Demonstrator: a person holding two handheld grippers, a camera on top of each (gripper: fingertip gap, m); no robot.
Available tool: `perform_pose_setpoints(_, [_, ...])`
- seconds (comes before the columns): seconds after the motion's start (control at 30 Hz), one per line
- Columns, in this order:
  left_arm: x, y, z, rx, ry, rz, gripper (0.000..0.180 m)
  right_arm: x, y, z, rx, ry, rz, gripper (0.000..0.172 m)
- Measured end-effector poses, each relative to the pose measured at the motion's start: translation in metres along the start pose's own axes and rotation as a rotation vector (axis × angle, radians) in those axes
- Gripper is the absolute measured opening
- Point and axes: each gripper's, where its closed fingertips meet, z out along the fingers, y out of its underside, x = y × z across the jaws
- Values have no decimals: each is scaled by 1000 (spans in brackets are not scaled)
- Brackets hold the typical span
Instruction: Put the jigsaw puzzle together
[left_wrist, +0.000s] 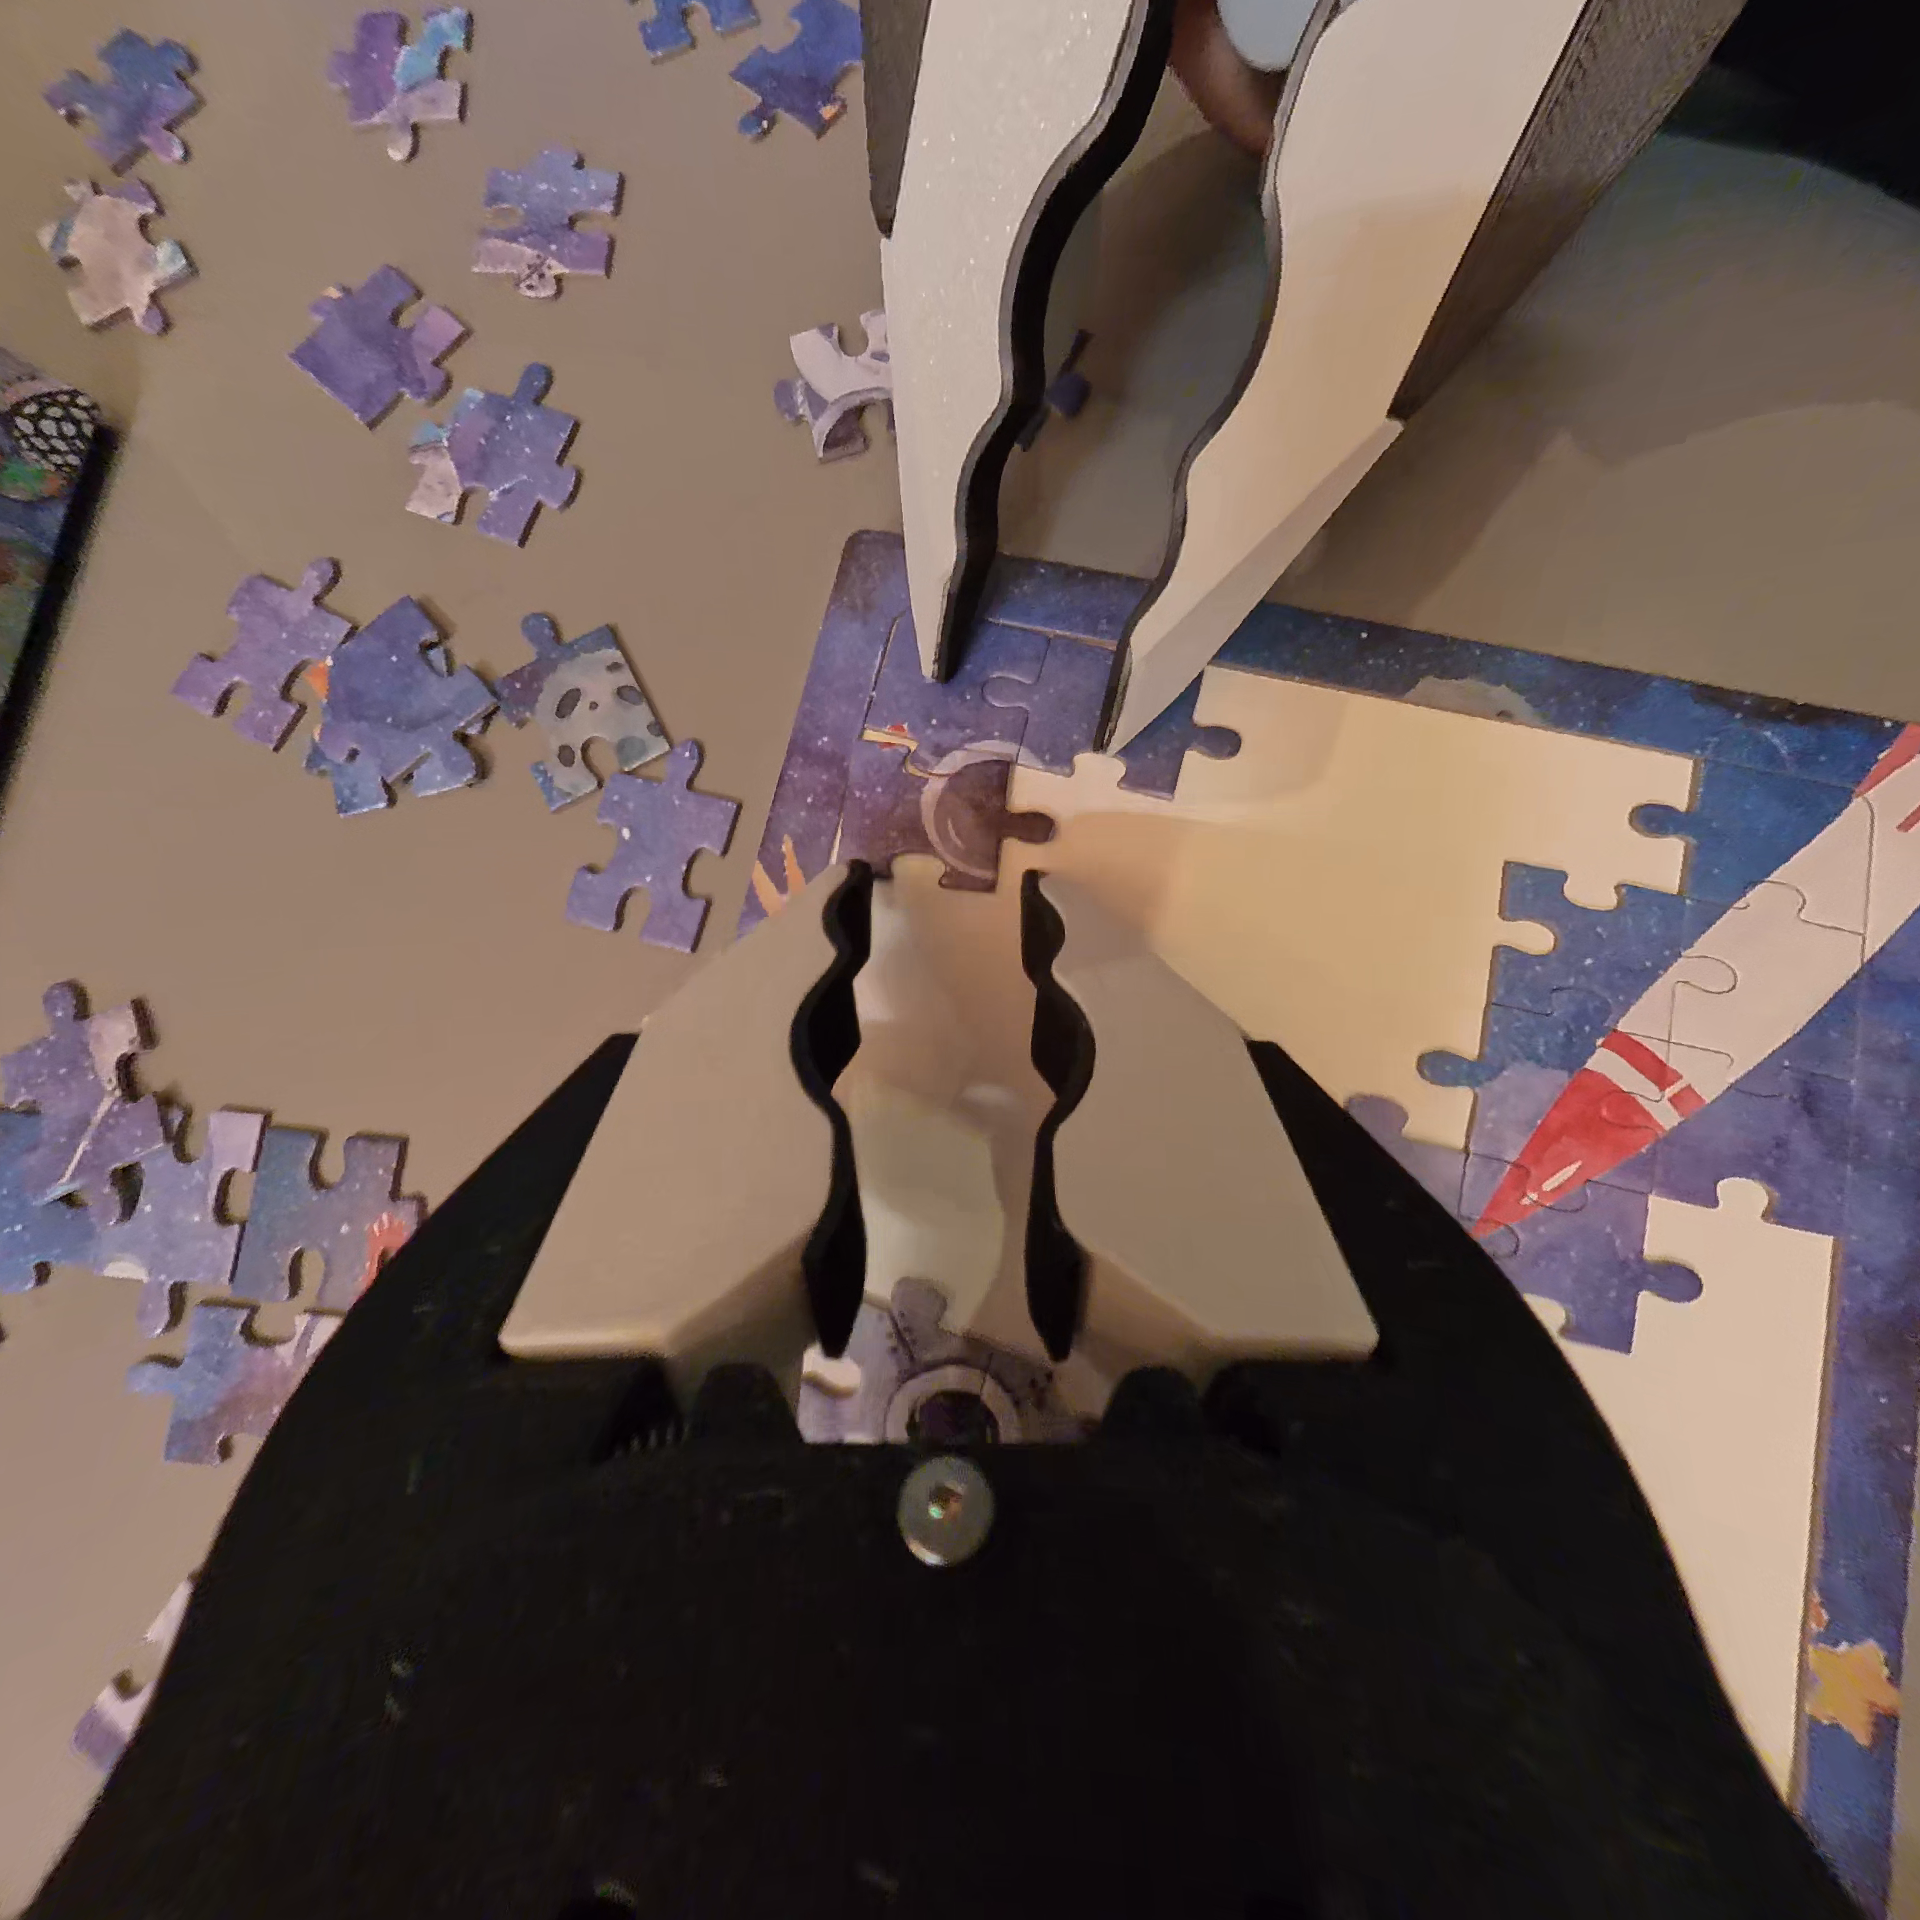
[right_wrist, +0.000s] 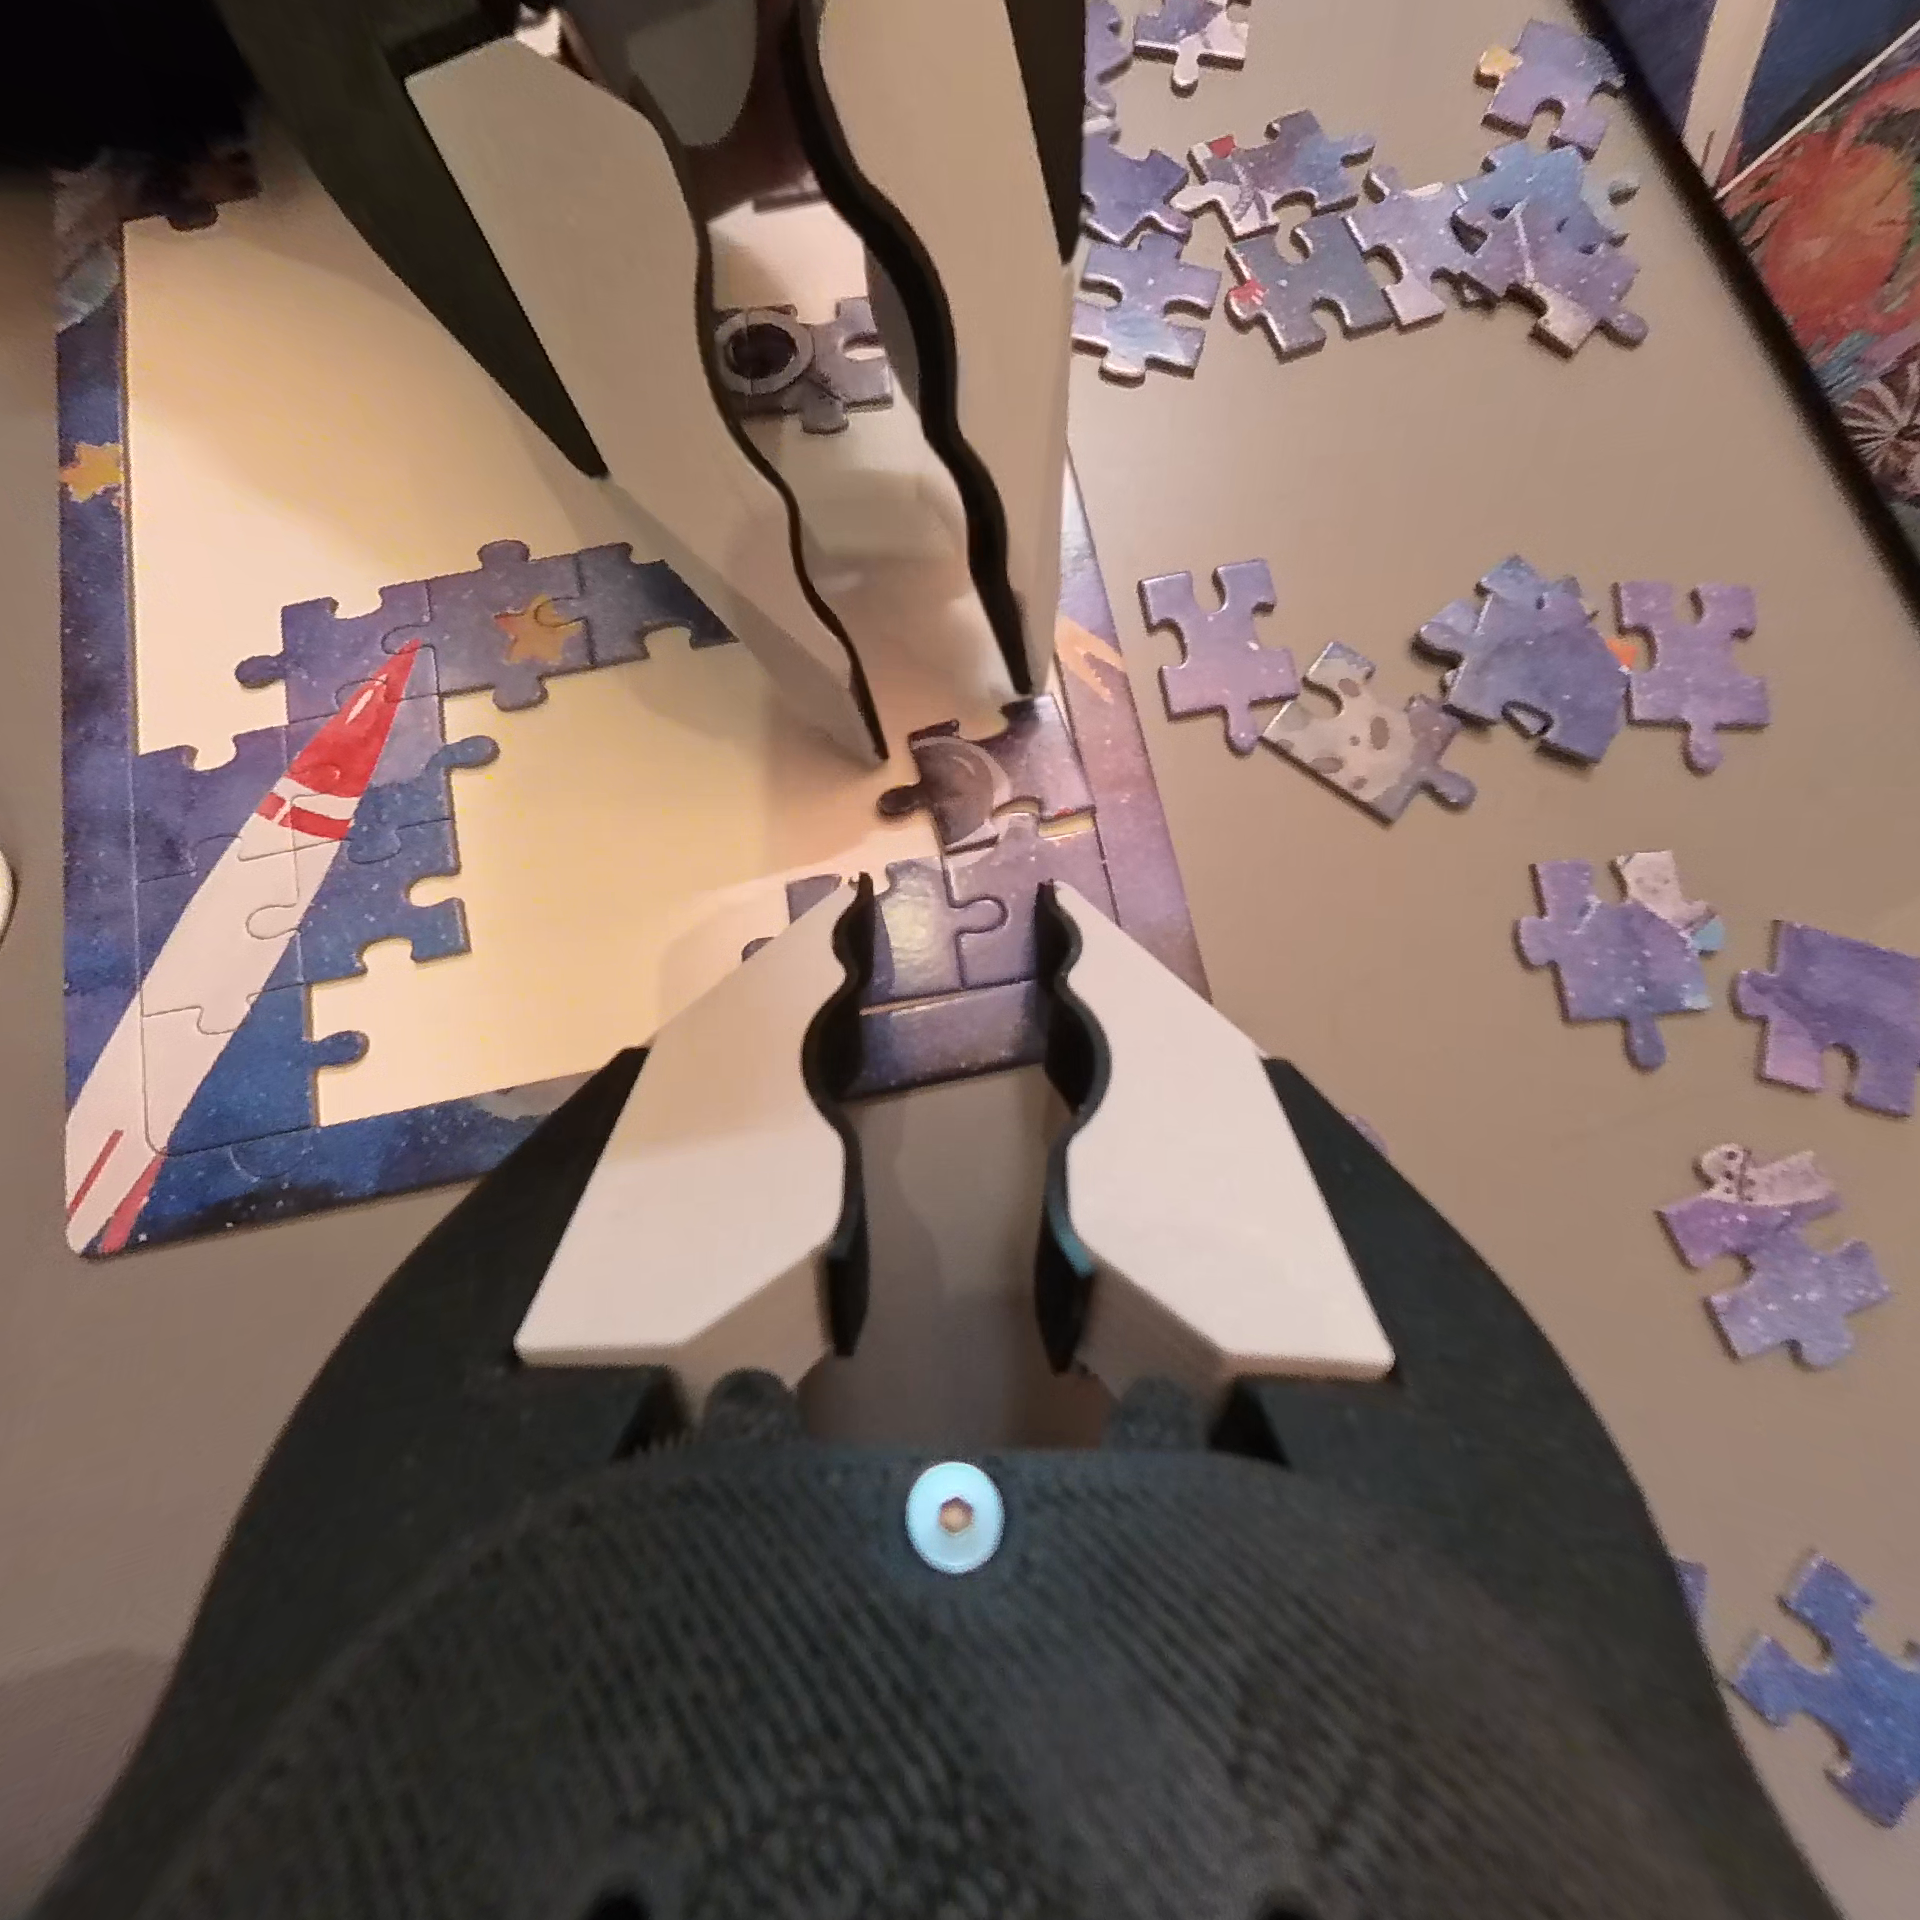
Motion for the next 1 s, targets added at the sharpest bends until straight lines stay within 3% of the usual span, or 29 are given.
perform_pose_setpoints(0.4, [0,2,1,-18,30,-89,30,-1,0,0,-11,7,-11,29])
perform_pose_setpoints(1.0, [1,-3,4,-4,19,-94,32,-4,-3,0,-7,10,-43,28])
